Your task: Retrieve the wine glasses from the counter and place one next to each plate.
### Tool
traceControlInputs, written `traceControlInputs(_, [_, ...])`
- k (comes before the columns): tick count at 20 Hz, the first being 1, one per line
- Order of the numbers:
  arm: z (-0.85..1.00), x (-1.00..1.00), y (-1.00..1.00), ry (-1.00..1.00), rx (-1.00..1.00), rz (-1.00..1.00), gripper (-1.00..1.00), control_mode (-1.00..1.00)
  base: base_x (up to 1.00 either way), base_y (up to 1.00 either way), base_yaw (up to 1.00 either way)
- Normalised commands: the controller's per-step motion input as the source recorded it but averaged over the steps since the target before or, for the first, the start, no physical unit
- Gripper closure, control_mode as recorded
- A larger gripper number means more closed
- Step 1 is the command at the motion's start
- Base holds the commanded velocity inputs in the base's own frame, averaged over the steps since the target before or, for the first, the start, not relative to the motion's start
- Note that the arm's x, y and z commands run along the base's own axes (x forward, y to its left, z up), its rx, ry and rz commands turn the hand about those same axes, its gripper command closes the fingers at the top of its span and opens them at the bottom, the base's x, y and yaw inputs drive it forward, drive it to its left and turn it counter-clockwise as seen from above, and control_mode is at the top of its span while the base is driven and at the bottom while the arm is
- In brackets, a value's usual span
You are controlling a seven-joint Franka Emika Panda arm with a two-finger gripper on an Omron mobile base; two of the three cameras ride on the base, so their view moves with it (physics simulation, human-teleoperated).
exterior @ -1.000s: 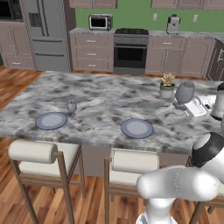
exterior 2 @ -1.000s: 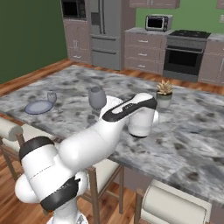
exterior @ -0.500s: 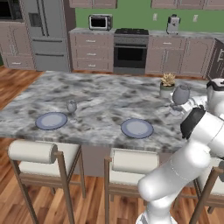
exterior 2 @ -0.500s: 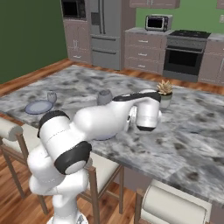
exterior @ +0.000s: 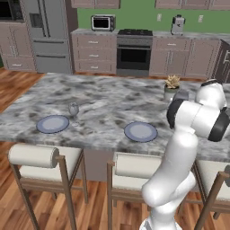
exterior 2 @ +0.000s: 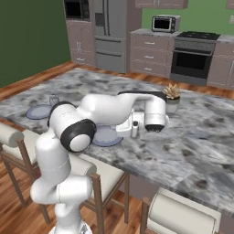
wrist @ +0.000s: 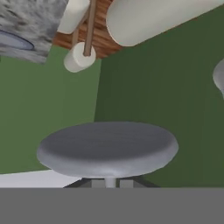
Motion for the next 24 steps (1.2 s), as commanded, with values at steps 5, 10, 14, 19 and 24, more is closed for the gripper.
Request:
traceControlInputs(5, [-0.19, 0.10, -0.04, -0.02, -0.02, 0.00, 1.00, -1.00, 0.00, 0.00, 0.00])
traceControlInputs(10, [-0.22, 0.07, -0.01, -0.02, -0.03, 0.00, 1.00, -1.00, 0.00, 0.00, 0.00])
traceControlInputs(14, [-0.09, 0.00, 0.00, 0.00, -0.03, 0.00, 1.00, -1.00, 0.00, 0.00, 0.00])
traceControlInputs(19, [0.00, 0.00, 0.00, 0.00, -0.03, -0.02, 1.00, -1.00, 0.00, 0.00, 0.00])
traceControlInputs(24, [0.00, -0.16, 0.01, 0.00, -0.05, -0.01, 1.00, -1.00, 0.00, 0.00, 0.00])
